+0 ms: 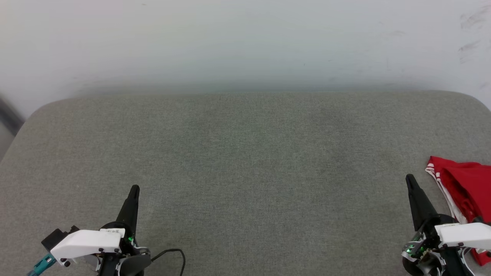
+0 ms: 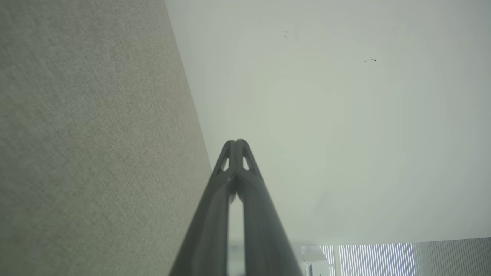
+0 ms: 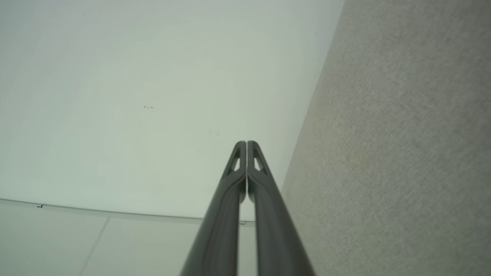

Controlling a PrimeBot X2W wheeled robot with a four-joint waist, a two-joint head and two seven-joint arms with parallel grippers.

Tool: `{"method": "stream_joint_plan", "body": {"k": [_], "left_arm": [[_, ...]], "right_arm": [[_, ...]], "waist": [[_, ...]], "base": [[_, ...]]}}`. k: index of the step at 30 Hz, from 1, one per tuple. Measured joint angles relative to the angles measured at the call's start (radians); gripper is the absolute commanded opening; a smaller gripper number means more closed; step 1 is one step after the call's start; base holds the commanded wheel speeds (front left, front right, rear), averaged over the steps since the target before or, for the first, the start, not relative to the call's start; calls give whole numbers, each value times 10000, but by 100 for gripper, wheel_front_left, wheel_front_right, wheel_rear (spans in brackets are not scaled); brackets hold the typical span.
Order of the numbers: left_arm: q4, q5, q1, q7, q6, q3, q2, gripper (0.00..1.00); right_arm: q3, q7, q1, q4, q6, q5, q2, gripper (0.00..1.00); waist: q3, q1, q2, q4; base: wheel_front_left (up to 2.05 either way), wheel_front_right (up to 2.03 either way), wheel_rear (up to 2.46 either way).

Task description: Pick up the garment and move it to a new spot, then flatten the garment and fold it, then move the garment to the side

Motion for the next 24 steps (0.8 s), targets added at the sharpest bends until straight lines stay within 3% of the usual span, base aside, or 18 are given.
{"method": "stream_joint_plan", "body": {"k": [15, 24], "left_arm": [[50, -780, -106, 265, -263, 332, -224, 0], [52, -780, -112, 267, -263, 351, -230, 0]], "right_arm": [[-48, 50, -184, 224, 0, 1020, 2, 0], [-52, 56, -194, 226, 0, 1030, 2, 0]], "waist": [[74, 0, 0, 68], [74, 0, 0, 68]], "base": [[0, 0, 0], [0, 0, 0]]}}
